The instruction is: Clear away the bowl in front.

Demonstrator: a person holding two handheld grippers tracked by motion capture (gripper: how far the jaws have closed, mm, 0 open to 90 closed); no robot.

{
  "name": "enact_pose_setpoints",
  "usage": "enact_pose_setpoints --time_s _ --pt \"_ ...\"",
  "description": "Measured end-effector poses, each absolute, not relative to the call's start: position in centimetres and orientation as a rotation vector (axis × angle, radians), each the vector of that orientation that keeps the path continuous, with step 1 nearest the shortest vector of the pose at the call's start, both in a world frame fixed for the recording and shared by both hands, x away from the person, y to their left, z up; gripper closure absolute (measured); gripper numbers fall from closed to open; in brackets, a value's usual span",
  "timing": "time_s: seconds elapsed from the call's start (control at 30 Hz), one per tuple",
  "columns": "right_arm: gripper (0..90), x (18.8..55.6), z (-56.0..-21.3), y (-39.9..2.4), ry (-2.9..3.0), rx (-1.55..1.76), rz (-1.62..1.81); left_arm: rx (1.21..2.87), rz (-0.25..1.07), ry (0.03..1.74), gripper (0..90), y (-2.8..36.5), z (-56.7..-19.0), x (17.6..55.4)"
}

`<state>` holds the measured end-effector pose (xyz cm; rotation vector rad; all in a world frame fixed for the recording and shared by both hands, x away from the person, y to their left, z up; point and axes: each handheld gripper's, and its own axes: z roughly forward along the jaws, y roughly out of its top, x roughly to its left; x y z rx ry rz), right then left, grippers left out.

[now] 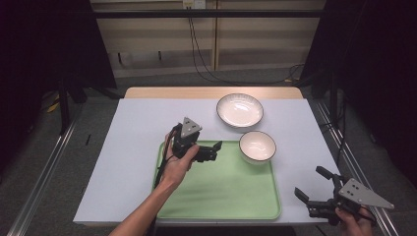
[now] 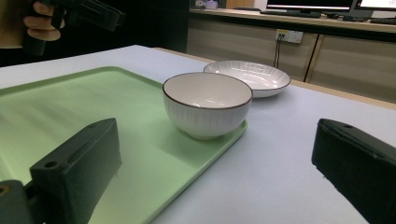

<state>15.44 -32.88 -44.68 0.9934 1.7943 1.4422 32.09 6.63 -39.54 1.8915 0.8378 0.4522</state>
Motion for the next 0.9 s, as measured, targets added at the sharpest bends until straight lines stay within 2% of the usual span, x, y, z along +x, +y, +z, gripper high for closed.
enact_pose_setpoints --time_s 0.47,0.6,0.9 --pt "0.9 15.4 -44.7 -32.8 1.803 0.986 1.439 1.865 0.515 0.883 2.1 11.9 -40.3 28.3" --pt "0.9 15.4 -44.7 -32.8 1.802 0.988 1.437 1.799 0.471 0.968 1.8 13.6 -40.9 27.1" --pt "0.9 15.4 -44.7 -32.8 1.802 0.989 1.436 1.793 0.539 0.993 1.9 16.4 -40.9 24.8"
